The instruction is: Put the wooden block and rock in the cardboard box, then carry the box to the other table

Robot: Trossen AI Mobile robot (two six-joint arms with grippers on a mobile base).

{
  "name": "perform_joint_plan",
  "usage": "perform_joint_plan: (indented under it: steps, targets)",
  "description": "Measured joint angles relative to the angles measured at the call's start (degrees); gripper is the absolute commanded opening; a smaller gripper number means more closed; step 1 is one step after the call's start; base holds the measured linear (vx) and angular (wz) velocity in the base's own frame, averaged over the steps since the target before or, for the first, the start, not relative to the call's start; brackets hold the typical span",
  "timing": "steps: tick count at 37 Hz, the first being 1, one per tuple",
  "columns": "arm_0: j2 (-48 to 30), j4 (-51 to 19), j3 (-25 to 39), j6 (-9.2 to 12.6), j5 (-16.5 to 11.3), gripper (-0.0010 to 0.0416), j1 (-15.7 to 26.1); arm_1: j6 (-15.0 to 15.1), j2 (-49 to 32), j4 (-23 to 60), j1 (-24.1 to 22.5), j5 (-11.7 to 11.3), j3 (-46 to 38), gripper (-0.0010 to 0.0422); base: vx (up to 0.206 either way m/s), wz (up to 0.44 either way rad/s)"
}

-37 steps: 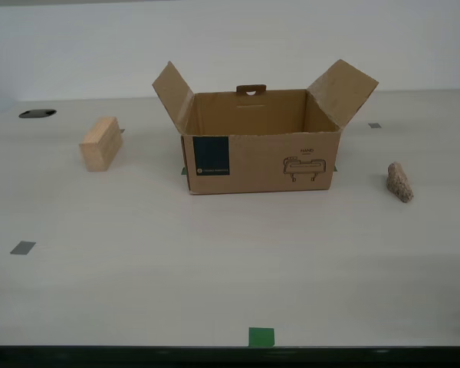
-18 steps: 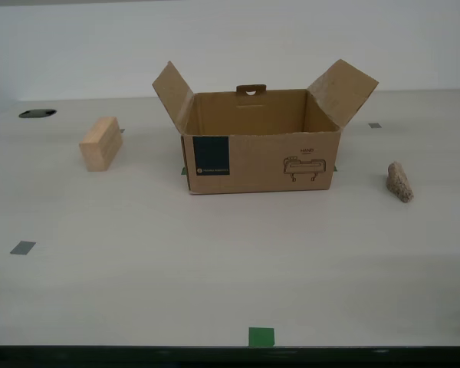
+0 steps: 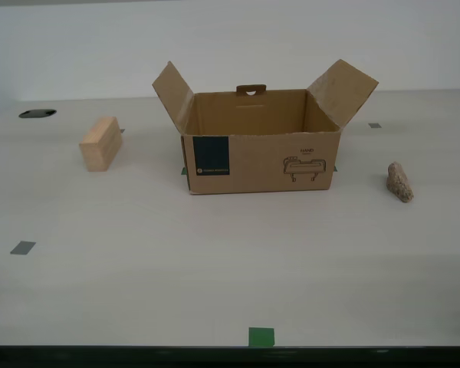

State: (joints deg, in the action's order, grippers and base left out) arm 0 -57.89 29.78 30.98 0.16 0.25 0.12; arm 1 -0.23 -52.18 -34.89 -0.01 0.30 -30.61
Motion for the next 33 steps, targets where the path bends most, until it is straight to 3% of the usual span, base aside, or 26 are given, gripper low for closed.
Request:
perform_joint_plan:
  steps: [33]
  targets:
    - [0.0,-0.02,0.0,0.0,0.0,0.0,-0.02,0.0,0.0,-0.02,0.0,0.0,0.0,0.0,0.0,0.0]
